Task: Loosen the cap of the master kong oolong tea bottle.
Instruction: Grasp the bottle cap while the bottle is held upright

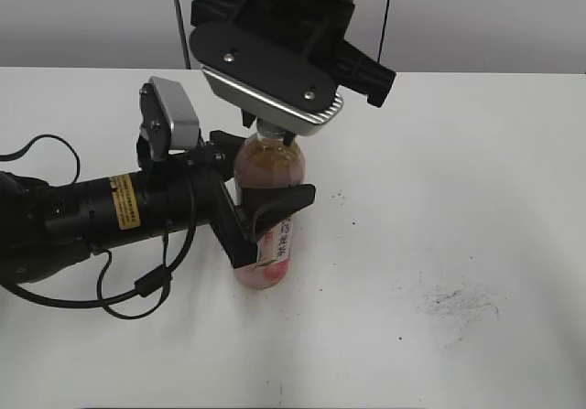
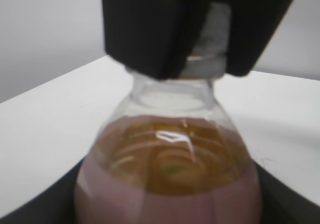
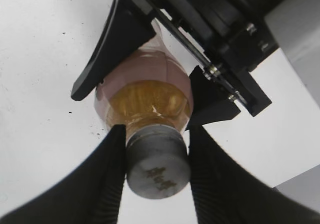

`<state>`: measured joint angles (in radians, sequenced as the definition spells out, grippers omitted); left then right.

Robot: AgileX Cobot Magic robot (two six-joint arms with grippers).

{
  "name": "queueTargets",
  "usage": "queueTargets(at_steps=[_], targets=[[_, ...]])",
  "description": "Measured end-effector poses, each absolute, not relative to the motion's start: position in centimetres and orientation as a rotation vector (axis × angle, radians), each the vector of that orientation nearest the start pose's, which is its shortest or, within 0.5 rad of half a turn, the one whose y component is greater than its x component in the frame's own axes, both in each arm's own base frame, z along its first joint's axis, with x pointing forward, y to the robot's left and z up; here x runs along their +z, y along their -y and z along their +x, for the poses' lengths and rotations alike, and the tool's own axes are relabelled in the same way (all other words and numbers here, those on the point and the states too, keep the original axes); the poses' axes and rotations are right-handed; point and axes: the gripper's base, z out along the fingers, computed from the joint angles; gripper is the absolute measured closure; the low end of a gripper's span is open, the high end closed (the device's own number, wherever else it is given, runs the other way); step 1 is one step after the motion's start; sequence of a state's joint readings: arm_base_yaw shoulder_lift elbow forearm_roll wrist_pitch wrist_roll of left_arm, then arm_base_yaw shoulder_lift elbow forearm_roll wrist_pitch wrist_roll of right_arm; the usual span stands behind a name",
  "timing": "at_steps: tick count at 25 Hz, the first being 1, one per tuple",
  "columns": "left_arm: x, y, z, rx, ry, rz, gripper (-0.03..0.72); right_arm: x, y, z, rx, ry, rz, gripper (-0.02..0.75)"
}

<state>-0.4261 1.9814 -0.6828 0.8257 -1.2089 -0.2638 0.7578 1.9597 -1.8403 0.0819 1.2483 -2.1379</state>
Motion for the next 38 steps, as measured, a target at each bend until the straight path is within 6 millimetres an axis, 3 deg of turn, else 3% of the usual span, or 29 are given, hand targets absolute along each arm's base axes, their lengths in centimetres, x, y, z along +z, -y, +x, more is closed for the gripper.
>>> queueTargets(at_steps=[5,8,20,29,38], targets=[[13.0,19.0,26.8,-0.885,-1.458,0.987,0.242,29.7,-29.5,29.9,-0.152,-0.369,-2.825,0.454],[13.0,19.0,26.8,-0.885,-1.458,0.987,0.242,29.7,-29.5,29.9,-0.137,-0.454,-2.808,0.454],[12.9,19.0,26.7,-0.886,-1.457,0.99,0.242,29.8,-29.6,29.9,-0.002,-1.236,-2.536,0.425],[12.9,19.0,26.7,-0.887,-1.454,0.994,0.242,30.1,-29.6,29.9,0.119,-1.826,-2.13,0.385],[12.9,19.1,26.6,-0.888,-1.448,1.002,0.242,30.7,-29.7,29.6,0.26,-2.26,-1.666,0.352]])
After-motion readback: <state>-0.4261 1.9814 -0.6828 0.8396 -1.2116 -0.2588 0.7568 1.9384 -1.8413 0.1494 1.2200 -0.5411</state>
